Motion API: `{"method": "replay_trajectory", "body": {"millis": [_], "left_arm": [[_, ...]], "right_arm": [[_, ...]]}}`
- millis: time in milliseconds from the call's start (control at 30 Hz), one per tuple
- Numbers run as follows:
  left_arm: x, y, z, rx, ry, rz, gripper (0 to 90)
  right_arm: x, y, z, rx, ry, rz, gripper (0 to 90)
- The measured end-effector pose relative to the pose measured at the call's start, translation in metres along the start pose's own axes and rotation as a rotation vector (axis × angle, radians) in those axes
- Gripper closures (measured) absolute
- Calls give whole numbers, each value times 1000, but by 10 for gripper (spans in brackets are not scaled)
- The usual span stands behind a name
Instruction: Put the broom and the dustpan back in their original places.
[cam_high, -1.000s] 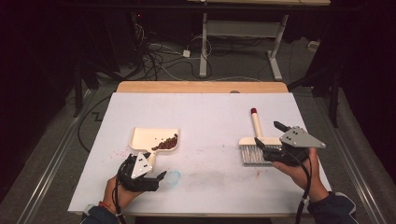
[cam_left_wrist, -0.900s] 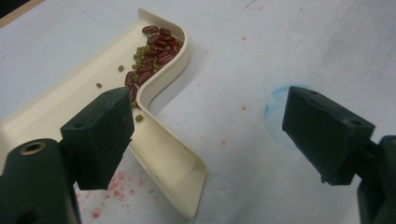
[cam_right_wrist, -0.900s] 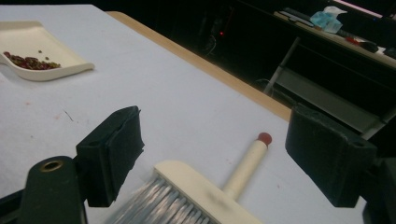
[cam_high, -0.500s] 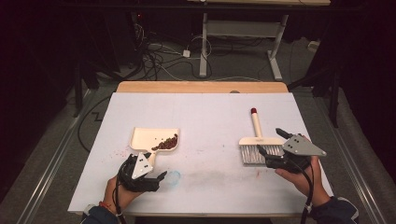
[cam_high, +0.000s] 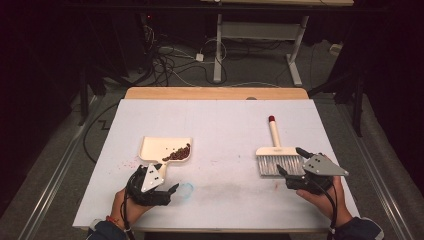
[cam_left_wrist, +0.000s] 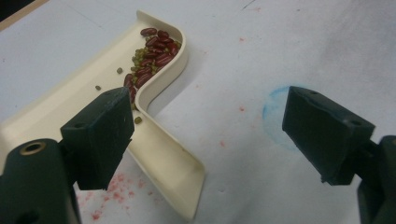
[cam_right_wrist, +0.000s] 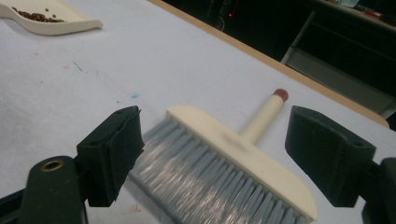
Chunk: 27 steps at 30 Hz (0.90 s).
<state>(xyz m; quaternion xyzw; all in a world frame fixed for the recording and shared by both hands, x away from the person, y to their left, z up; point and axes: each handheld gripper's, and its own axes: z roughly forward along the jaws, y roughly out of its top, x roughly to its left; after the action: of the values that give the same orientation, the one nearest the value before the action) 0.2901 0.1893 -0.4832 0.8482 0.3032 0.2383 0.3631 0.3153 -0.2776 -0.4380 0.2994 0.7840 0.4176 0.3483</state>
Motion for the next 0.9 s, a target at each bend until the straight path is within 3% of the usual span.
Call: {"method": "replay_trajectory", "body": {"millis": [400,533,900], "left_arm": [[1,1,2,-6,-9,-9,162],[0,1,2,-4,-2,8,162],[-2,-4,-6,-1,7,-6,162]], "right_arm": [[4,-26,-3,57,25,13,195],[7,-34,-2,78,39,22,200],[11,-30,-2,68,50,9,202]]}}
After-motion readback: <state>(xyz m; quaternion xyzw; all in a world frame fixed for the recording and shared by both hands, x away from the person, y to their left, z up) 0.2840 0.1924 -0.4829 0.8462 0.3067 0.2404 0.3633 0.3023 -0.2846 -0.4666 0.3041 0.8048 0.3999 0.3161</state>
